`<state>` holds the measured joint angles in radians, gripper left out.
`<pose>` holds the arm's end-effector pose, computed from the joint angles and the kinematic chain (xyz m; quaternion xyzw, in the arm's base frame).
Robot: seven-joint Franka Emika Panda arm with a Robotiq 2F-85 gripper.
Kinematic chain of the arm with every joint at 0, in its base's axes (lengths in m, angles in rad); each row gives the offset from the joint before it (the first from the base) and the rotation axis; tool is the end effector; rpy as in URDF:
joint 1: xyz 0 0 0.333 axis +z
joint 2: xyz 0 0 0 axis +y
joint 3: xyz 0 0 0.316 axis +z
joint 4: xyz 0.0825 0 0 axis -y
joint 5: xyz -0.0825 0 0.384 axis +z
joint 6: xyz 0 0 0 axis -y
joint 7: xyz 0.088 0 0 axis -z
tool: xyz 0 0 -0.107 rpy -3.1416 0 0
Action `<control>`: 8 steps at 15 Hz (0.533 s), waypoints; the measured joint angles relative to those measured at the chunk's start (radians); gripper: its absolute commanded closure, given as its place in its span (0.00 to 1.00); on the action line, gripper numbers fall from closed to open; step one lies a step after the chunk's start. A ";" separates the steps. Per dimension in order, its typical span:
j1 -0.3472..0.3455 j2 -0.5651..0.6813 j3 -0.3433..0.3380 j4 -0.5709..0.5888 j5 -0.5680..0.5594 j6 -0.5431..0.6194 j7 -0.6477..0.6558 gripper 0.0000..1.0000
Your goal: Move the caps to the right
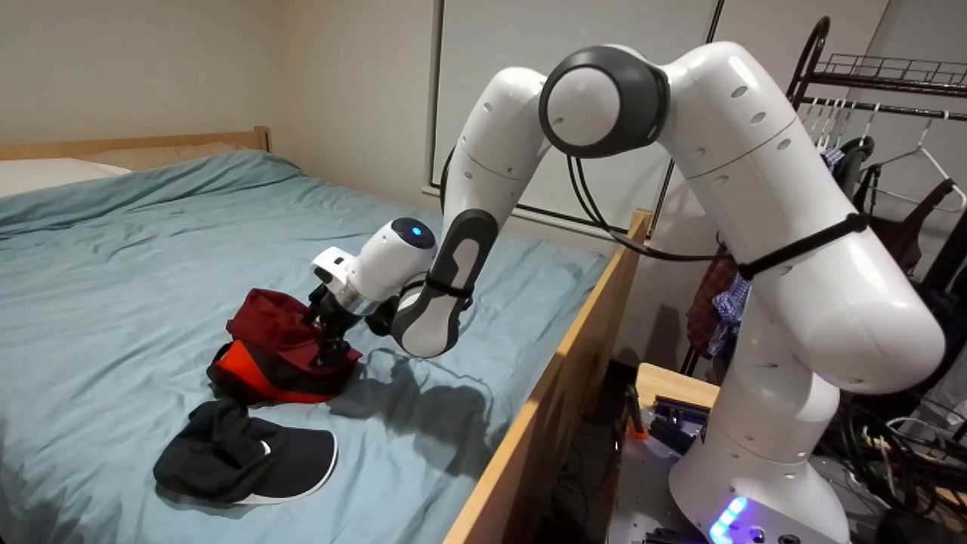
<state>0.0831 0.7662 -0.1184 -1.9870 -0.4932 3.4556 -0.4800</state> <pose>0.6245 0.0387 0.1475 0.8221 0.4651 0.3044 0.1231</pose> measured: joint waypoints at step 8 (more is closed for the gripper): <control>-0.001 0.020 0.003 -0.047 0.015 -0.029 0.018 0.00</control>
<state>0.0821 0.7859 -0.1153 -2.0344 -0.4778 3.4263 -0.4616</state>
